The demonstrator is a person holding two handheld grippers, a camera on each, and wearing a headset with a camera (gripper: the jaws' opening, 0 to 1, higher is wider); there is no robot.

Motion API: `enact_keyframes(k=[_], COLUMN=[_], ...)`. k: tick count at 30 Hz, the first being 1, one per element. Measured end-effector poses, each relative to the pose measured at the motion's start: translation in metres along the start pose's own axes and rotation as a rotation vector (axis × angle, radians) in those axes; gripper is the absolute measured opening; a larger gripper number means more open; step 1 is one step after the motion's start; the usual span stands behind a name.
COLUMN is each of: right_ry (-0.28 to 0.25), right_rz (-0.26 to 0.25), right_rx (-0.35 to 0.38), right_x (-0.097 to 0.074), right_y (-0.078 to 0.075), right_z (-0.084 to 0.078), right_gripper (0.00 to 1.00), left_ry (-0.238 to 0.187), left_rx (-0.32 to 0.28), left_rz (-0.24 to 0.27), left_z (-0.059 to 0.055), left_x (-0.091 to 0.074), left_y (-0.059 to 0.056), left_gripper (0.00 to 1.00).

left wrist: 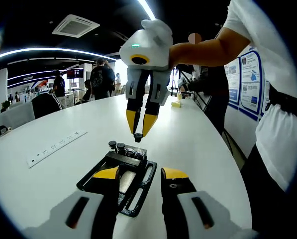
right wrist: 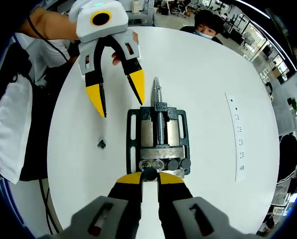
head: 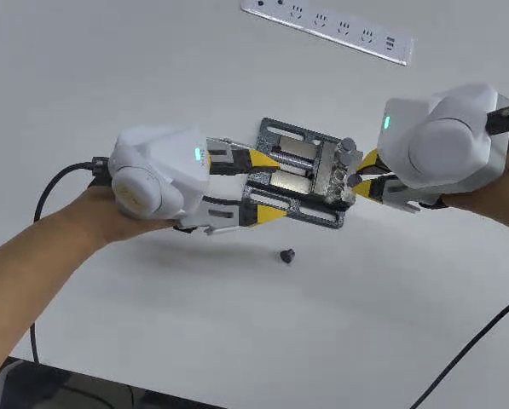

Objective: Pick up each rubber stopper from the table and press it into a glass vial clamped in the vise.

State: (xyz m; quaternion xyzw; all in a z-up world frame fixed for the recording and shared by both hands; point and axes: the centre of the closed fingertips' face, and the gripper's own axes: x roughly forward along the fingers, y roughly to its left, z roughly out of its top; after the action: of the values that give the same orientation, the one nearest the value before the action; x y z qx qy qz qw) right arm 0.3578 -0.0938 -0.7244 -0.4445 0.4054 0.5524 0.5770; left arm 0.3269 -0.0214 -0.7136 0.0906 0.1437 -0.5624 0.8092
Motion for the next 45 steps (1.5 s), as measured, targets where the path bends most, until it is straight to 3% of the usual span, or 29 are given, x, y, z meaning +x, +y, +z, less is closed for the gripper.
enact_keyframes(k=[11, 26, 45], right_ry=[-0.001, 0.012, -0.004], right_rz=[0.001, 0.01, -0.003], right_rx=[0.015, 0.038, 0.071], right_x=[0.007, 0.021, 0.023], right_y=[-0.009, -0.008, -0.014], right_z=[0.002, -0.001, 0.0], right_gripper=[0.1, 0.1, 0.1], left_ry=[-0.006, -0.003, -0.002], left_rx=[-0.005, -0.013, -0.021], left_rz=[-0.008, -0.022, -0.025], left_z=[-0.003, -0.007, -0.011], left_x=[0.004, 0.002, 0.002], left_y=[0.009, 0.009, 0.009], left_gripper=[0.3, 0.3, 0.3])
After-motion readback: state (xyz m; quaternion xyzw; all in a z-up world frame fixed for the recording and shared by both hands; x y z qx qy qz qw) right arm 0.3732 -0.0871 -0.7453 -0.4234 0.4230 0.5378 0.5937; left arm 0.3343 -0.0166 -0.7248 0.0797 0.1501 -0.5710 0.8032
